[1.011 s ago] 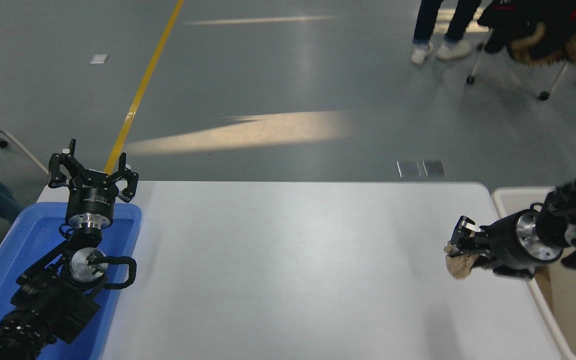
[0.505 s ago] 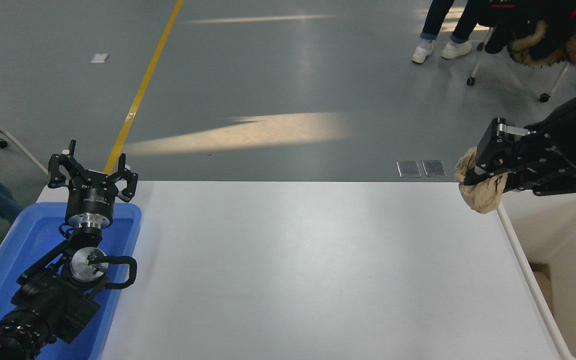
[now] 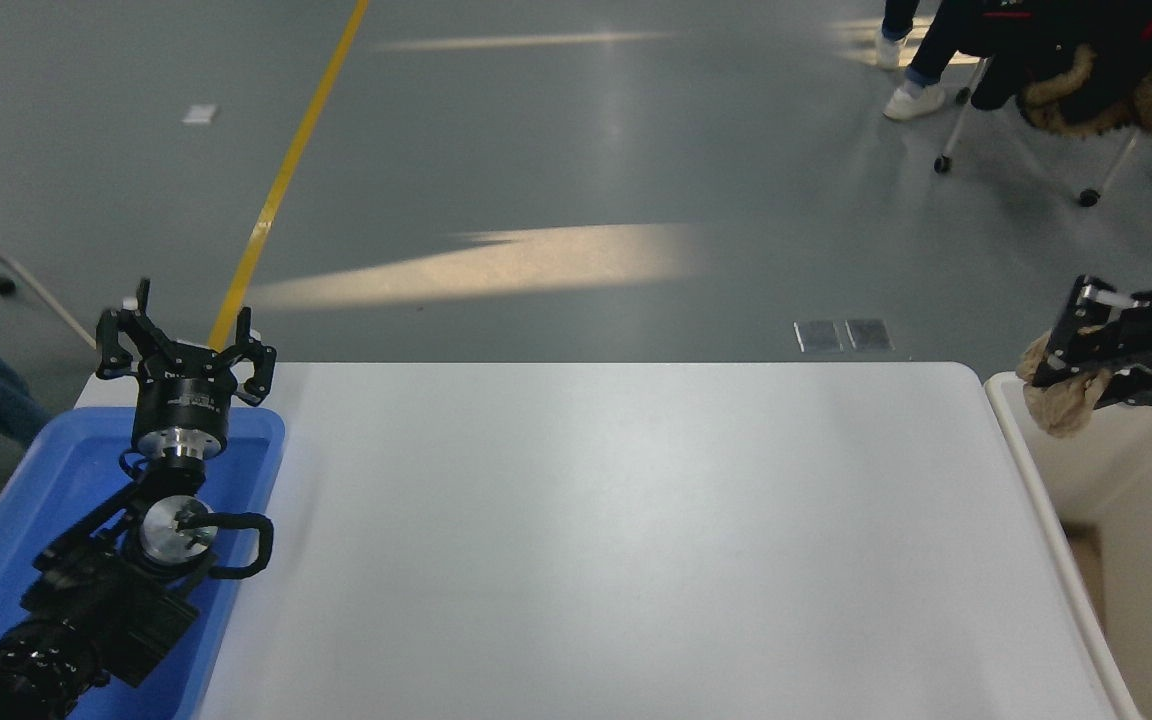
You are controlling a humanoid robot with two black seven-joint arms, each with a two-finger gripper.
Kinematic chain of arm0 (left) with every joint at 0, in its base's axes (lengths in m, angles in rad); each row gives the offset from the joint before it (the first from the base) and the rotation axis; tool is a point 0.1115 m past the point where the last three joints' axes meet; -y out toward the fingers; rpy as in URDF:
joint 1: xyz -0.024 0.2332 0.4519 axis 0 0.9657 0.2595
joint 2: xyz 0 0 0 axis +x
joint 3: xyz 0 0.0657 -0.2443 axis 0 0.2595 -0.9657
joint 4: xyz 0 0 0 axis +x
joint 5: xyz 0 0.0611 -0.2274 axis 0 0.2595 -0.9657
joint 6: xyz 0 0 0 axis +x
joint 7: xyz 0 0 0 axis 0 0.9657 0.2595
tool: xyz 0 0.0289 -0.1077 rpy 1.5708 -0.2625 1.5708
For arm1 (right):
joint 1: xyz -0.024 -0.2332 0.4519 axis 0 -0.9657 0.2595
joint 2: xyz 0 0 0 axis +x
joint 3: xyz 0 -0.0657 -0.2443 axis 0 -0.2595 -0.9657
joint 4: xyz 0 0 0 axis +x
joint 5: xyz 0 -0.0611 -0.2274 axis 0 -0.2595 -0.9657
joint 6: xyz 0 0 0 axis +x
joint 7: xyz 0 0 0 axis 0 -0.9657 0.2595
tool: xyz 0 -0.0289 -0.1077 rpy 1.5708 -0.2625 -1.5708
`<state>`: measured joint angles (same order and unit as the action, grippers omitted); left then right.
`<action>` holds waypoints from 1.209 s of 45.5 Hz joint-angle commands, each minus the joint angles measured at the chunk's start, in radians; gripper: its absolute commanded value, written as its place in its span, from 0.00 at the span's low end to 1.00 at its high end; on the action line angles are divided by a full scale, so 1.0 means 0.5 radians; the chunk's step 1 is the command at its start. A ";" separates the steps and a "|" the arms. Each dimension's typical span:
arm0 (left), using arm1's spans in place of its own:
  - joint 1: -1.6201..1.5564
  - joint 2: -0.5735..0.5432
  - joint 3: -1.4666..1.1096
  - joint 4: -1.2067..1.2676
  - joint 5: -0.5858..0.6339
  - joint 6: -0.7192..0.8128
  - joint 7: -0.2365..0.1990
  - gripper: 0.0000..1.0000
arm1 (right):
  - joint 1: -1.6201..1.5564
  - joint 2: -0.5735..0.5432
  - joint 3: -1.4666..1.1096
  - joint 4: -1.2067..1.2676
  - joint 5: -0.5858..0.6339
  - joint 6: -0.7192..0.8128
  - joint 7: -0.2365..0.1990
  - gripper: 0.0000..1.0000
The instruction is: Pick up paper ball place in dustbin
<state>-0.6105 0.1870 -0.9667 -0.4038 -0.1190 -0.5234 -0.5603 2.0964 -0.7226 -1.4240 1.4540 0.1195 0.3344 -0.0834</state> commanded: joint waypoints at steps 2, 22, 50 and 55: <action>0.000 0.000 -0.002 0.001 0.002 -0.002 -0.002 0.99 | -1.170 -0.224 0.549 -0.551 0.009 -0.549 -0.011 0.00; 0.000 0.000 -0.002 0.001 0.002 -0.002 0.001 0.99 | -2.698 0.224 1.673 -2.032 0.092 -0.776 -0.011 0.00; -0.003 0.000 0.001 0.001 0.002 -0.002 0.001 0.99 | -2.543 0.243 1.688 -1.878 0.092 -0.755 -0.008 1.00; -0.003 0.000 0.001 0.001 0.002 -0.002 0.001 0.99 | -2.304 0.028 1.642 -1.494 0.049 -0.770 -0.008 1.00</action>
<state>-0.6106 0.1872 -0.9679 -0.4034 -0.1181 -0.5246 -0.5598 0.7852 -0.5770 -0.5894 0.4464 0.1626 -0.0436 -0.0875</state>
